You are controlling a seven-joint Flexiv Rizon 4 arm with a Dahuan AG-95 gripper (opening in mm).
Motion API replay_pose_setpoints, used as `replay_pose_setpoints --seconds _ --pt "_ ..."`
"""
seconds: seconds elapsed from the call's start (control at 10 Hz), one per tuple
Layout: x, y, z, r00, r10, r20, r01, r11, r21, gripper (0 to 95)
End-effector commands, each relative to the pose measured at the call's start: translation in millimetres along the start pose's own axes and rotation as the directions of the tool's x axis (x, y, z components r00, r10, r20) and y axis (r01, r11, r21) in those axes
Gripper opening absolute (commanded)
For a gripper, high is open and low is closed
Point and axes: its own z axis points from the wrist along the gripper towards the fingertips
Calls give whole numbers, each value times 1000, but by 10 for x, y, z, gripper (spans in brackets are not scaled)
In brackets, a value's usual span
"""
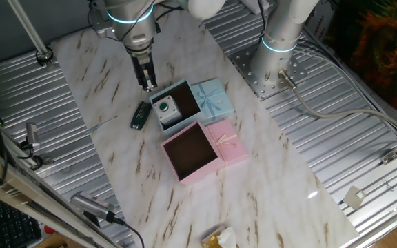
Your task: Move an object from one box to another
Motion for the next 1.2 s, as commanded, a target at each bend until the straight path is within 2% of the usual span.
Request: replay_pose_setpoints --seconds 0.1,0.3,0.4,0.5,0.8,1.1,1.2 --pt "-9 4 0 1000 3 -2 -3 1000 0 0" --pt "-6 5 -5 999 30 -14 -31 1000 -1 0" --pt "22 15 -25 996 64 -60 -65 998 0 0" --pt "77 25 -60 993 82 -87 -82 997 -7 0" --pt "223 39 -113 983 110 -144 -112 994 -12 0" --pt "418 128 33 981 89 -172 -93 995 -18 0" --pt "447 163 74 978 66 -198 -71 997 -17 0"
